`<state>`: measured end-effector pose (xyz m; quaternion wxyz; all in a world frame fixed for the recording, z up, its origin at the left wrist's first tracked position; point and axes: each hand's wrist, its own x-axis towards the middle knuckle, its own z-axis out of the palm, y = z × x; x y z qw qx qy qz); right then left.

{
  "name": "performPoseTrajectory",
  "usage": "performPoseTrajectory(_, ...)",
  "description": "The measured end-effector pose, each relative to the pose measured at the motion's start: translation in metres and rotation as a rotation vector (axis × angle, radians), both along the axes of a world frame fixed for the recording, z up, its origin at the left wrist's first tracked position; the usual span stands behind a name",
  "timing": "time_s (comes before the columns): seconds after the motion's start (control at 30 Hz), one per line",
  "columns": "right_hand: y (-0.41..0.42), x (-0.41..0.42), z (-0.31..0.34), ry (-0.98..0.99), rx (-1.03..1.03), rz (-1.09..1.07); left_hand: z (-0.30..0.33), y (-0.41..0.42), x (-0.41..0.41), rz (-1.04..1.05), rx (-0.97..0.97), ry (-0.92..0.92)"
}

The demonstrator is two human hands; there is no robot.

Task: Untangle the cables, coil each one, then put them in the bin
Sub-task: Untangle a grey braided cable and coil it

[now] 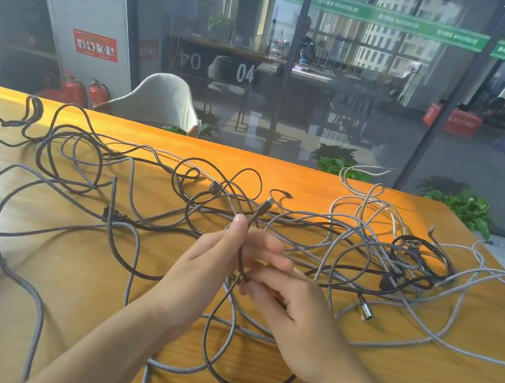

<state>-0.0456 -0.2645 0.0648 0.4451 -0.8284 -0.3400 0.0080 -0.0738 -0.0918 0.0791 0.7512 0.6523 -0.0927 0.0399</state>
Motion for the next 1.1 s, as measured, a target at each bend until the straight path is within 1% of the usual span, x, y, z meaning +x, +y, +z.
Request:
performPoseTrajectory(0.2, -0.002, 0.003, -0.003, -0.017, -0.12, 0.08, 0.005, 0.0, -0.002, -0.065, -0.018, 0.028)
performPoseTrajectory(0.27, -0.003, 0.005, -0.005, -0.004, -0.135, 0.084, 0.007, -0.001, -0.003, -0.089, -0.052, 0.021)
performPoseTrajectory(0.4, -0.003, 0.005, -0.003, 0.026, -0.113, 0.088, 0.009, -0.001, -0.004, -0.103, -0.164, 0.011)
performPoseTrajectory(0.5, -0.005, 0.007, 0.0, 0.085, -0.083, 0.061, 0.014, -0.001, -0.005, -0.1, -0.343, 0.018)
performPoseTrajectory(0.57, -0.009, 0.011, 0.004, 0.231, -0.063, 0.054, 0.023, 0.0, -0.006, -0.074, -0.488, 0.019)
performPoseTrajectory(0.63, -0.015, 0.015, 0.008, 0.462, 0.0, 0.085, 0.031, 0.005, -0.008, -0.027, -0.603, 0.031)
performPoseTrajectory(0.73, -0.026, 0.024, 0.012, 0.782, 0.141, 0.133, 0.039, 0.015, -0.01, 0.001, -0.705, 0.046)
performPoseTrajectory(0.83, -0.03, 0.031, 0.01, 0.993, 0.346, 0.058, 0.037, 0.015, -0.011, -0.045, -0.666, 0.07)
performPoseTrajectory(0.9, -0.029, 0.033, 0.01, 1.123, 0.585, 0.01, 0.034, 0.011, -0.013, -0.093, -0.582, 0.08)
performPoseTrajectory(0.97, -0.033, 0.036, 0.01, 1.209, 0.794, 0.056, 0.032, 0.007, -0.013, -0.132, -0.453, 0.081)
performPoseTrajectory(1.03, -0.039, 0.037, 0.014, 1.231, 0.89, 0.196, 0.028, 0.005, -0.011, -0.153, -0.317, 0.068)
performPoseTrajectory(1.07, -0.041, 0.036, 0.016, 1.207, 0.903, 0.235, 0.025, 0.005, -0.01, -0.155, -0.256, 0.058)
performPoseTrajectory(1.1, -0.041, 0.034, 0.018, 1.16, 0.898, 0.225, 0.022, 0.005, -0.008, -0.153, -0.203, 0.053)
